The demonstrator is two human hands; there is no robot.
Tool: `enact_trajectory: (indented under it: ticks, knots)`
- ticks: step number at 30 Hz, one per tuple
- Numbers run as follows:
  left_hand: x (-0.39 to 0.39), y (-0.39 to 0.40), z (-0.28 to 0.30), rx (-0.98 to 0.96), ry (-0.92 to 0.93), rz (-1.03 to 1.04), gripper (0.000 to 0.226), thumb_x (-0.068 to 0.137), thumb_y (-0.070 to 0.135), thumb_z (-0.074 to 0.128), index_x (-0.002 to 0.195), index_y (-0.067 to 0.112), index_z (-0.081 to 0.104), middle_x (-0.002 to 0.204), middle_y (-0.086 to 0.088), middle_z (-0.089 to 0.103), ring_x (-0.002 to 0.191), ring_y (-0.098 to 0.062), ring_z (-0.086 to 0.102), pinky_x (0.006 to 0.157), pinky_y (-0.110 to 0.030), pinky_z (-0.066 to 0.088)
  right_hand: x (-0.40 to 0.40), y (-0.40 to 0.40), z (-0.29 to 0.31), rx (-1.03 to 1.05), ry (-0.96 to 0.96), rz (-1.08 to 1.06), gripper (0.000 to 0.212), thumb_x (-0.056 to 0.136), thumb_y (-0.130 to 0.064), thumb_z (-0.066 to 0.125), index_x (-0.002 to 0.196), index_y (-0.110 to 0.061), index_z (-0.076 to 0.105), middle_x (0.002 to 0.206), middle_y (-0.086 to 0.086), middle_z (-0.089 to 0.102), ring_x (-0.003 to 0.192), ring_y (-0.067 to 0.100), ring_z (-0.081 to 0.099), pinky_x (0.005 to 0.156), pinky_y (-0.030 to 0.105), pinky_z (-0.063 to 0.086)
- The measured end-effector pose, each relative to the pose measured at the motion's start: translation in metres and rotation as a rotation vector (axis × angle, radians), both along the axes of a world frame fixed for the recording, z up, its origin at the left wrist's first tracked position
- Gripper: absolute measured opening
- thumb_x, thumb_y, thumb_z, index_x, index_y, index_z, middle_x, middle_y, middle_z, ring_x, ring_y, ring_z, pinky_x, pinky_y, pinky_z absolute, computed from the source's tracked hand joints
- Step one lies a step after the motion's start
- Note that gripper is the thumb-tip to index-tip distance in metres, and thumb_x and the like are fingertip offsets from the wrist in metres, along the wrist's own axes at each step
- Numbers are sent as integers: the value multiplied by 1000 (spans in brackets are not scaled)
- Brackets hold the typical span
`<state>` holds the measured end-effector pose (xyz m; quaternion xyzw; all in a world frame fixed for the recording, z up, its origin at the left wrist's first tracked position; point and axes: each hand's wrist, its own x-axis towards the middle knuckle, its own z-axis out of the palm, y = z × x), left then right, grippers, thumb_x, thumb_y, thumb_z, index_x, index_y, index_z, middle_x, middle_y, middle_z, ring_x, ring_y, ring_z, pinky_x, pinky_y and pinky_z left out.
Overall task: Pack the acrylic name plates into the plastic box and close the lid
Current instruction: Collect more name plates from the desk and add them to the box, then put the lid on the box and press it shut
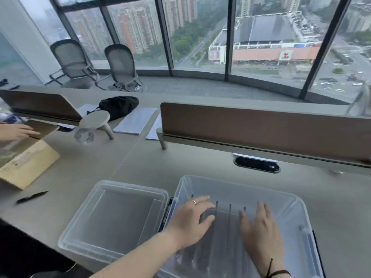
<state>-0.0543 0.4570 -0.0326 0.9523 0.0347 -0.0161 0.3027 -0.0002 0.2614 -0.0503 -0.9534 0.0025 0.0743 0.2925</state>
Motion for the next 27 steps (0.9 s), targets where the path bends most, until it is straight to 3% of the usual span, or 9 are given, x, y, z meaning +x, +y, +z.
enact_trajectory:
  ticks: [2, 6, 12, 15, 18, 22, 24, 27]
  knots:
    - [-7, 38, 0, -37, -66, 160, 30, 91, 40, 57, 120, 32, 63, 139, 13, 52, 125, -4, 48, 100, -19, 36, -2, 28, 18, 26, -105, 112, 66, 91, -42, 54, 146, -11, 35, 154, 11, 34, 139, 28, 37, 109, 41, 34]
    - [-24, 116, -2, -72, -114, 398, 27, 88, 35, 62, 113, 27, 68, 130, 6, 60, 121, -9, 54, 97, -21, 40, -18, 93, 39, 48, -290, 416, 57, 89, -36, 60, 139, -13, 45, 147, 11, 44, 134, 28, 44, 106, 39, 40]
    - [-51, 228, -19, -49, 6, 622, 31, 89, 36, 61, 120, 31, 61, 135, 7, 56, 124, -16, 52, 98, -33, 44, -31, 184, 38, 15, -276, 777, 59, 82, -30, 67, 136, -17, 45, 141, 7, 51, 133, 26, 47, 109, 31, 35]
    - [-62, 285, -37, -53, 87, 749, 36, 90, 38, 59, 125, 30, 56, 138, 5, 52, 120, -21, 53, 95, -37, 46, -24, 240, 31, -17, -116, 858, 60, 89, -32, 55, 143, -19, 35, 151, 3, 37, 139, 21, 37, 113, 27, 31]
    - [-75, 337, -61, -54, 202, 850, 44, 89, 41, 59, 130, 27, 53, 142, -1, 50, 123, -26, 50, 98, -41, 45, -10, 289, 17, -56, 168, 764, 61, 94, -37, 50, 147, -16, 27, 151, 4, 36, 138, 19, 36, 110, 29, 32]
    - [-90, 391, -93, -50, 429, 947, 56, 88, 44, 56, 139, 22, 44, 142, -9, 47, 124, -32, 47, 98, -45, 44, 8, 338, -10, -72, 569, 459, 58, 94, -27, 51, 144, -4, 30, 125, 9, 62, 122, 26, 52, 92, 26, 40]
    - [-96, 411, -108, -46, 493, 975, 58, 88, 43, 56, 139, 21, 42, 140, -10, 47, 124, -33, 47, 98, -46, 44, 11, 352, -29, -59, 689, 292, 50, 92, -23, 52, 135, 0, 40, 100, 5, 63, 108, 30, 58, 87, 27, 45]
    - [-100, 429, -125, -38, 557, 1004, 60, 88, 43, 55, 140, 18, 41, 136, -11, 48, 123, -33, 46, 95, -45, 44, 14, 358, -78, -44, 770, 150, 66, 78, -27, 53, 141, -12, 38, 97, 2, 62, 101, 31, 64, 92, 38, 53]
